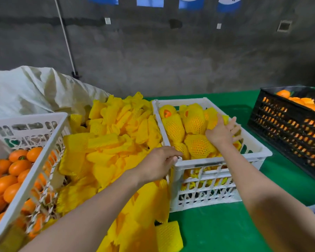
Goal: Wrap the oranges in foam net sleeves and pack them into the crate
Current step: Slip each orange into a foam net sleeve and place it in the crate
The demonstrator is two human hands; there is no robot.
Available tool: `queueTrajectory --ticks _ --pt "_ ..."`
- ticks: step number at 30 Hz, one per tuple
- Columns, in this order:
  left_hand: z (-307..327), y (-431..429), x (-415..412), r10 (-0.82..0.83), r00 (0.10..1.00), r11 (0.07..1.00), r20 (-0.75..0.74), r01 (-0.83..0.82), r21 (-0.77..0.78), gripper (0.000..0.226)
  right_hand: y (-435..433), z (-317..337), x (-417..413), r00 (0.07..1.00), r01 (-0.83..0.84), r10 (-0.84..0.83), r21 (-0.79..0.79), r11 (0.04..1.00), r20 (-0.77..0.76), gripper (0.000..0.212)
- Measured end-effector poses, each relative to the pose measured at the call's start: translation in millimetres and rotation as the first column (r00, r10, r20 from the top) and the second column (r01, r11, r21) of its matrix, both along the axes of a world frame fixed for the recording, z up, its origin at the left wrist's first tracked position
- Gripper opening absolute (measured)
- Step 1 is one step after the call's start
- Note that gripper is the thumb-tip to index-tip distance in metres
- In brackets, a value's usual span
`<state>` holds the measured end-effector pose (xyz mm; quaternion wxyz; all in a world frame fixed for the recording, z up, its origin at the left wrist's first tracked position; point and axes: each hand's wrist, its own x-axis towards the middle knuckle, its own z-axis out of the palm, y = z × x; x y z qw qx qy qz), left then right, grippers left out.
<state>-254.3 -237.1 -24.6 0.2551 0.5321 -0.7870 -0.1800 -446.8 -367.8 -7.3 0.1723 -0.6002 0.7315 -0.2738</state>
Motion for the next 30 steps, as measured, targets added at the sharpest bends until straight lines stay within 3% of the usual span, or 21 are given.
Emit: queueTrajectory --ticks 2,5,10,12,15,18,21,24,27,30 --pt "7 2 7 -0.01 0.998 0.997 -0.065 0.015 0.071 0.033 6 3 4 0.998 -0.023 0.013 -0.158 0.987 -0.068 0.075" --pt "20 10 31 0.113 0.973 0.993 -0.203 -0.102 0.062 0.031 23 7 24 0.979 -0.204 0.181 -0.415 0.887 -0.095 0.054" --pt "28 35 87 0.277 0.901 0.961 -0.335 -0.265 0.083 0.022 86 12 77 0.849 -0.459 0.524 -0.588 0.666 -0.069 0.029" --pt "28 49 107 0.315 0.873 0.949 -0.373 -0.301 0.095 0.021 112 3 98 0.72 -0.639 0.682 -0.508 0.577 -0.132 0.027" --pt "26 72 134 0.368 0.844 0.929 -0.389 -0.352 0.116 0.016 129 -18 121 0.569 -0.822 0.783 -0.131 0.555 -0.253 0.032" --pt "26 90 154 0.408 0.829 0.912 -0.383 -0.389 0.131 0.015 126 -35 128 0.473 -0.751 0.808 0.319 0.578 -0.352 0.04" --pt "23 103 167 0.433 0.821 0.901 -0.372 -0.409 0.146 0.015 120 -49 127 0.344 -0.656 0.856 0.553 0.513 -0.386 0.054" --pt "18 113 175 0.437 0.838 0.899 -0.327 -0.413 0.145 0.015 120 -59 126 0.279 -0.625 0.879 0.622 0.472 -0.388 0.065" --pt "12 119 178 0.442 0.838 0.897 -0.319 -0.407 0.173 0.014 119 -58 128 0.395 -0.703 0.883 0.534 0.469 -0.255 0.057" --pt "10 120 178 0.458 0.827 0.887 -0.327 -0.397 0.237 0.015 117 -36 133 0.523 -0.799 0.85 0.312 0.514 -0.059 0.048"
